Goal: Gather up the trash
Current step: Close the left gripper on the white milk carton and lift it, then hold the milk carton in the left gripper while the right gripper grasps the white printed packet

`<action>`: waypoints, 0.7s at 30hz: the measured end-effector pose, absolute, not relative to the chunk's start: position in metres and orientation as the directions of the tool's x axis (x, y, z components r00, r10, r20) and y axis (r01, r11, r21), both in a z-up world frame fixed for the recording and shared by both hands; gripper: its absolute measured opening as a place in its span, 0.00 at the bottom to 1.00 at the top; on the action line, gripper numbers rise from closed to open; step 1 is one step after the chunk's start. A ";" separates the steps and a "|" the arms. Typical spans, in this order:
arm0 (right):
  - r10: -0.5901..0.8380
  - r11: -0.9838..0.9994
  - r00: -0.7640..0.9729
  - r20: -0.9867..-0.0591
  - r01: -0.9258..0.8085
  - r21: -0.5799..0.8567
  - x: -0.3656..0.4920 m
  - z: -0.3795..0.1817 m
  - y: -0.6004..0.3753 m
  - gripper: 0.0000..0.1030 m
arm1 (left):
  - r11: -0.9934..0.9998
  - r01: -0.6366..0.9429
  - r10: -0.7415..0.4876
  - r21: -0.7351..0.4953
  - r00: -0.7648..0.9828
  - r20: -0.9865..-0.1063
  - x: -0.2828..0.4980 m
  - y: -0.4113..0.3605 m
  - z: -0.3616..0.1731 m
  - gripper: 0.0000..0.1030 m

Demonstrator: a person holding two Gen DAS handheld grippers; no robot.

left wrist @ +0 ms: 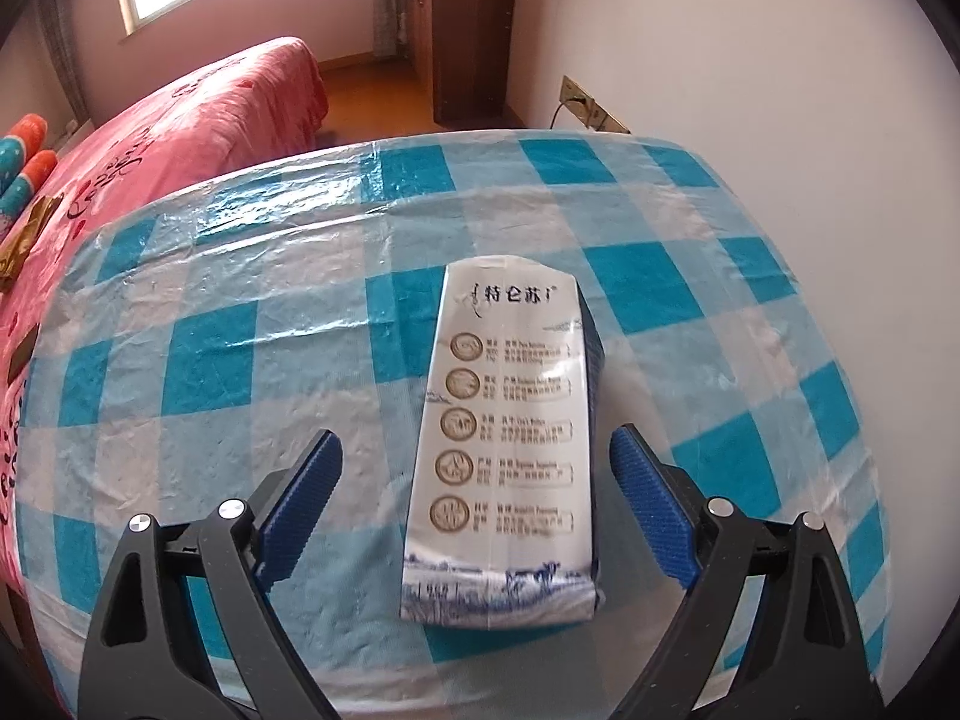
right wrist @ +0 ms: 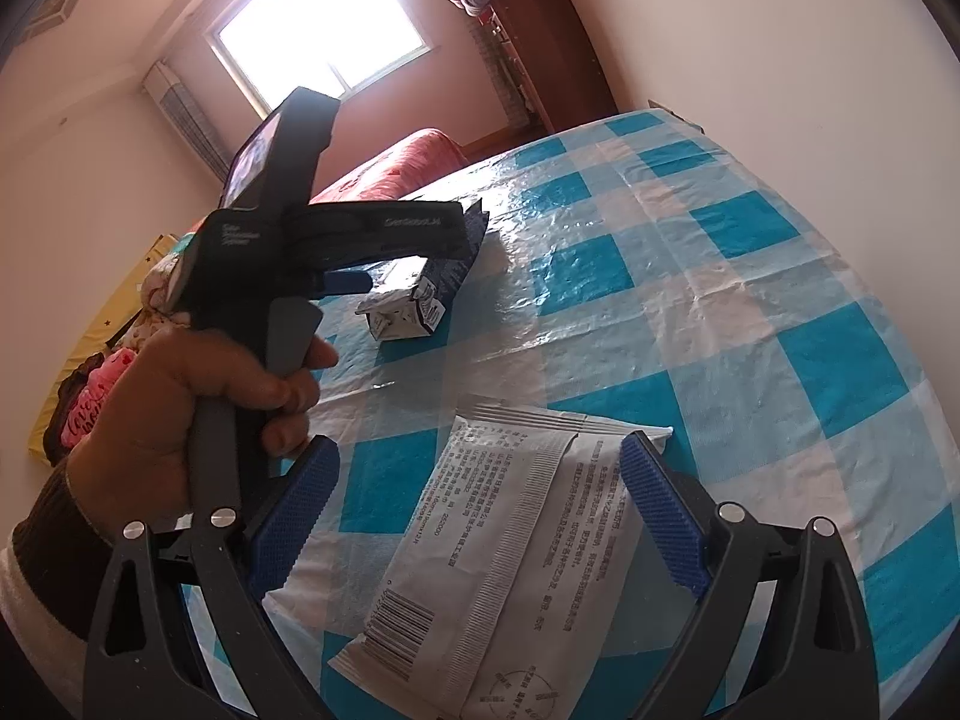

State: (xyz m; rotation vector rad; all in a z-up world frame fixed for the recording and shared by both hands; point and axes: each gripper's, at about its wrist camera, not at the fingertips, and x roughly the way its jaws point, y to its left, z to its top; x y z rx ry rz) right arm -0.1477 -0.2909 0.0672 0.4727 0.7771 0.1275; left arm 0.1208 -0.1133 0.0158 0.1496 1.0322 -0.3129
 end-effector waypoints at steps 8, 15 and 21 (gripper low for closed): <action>0.269 0.901 0.707 -0.654 0.056 0.431 -0.148 0.067 -0.287 0.91 | 0.957 0.287 -0.166 -0.025 0.477 -0.863 0.125 -0.111 0.012 0.63; 0.266 0.903 0.707 -0.655 0.054 0.425 -0.148 0.066 -0.288 0.91 | 0.963 0.266 -0.174 -0.045 0.484 -0.858 0.120 -0.100 0.010 0.54; 0.254 0.906 0.709 -0.658 0.065 0.419 -0.149 0.067 -0.289 0.91 | 0.968 0.245 -0.172 -0.054 0.493 -0.853 0.105 -0.080 0.011 0.54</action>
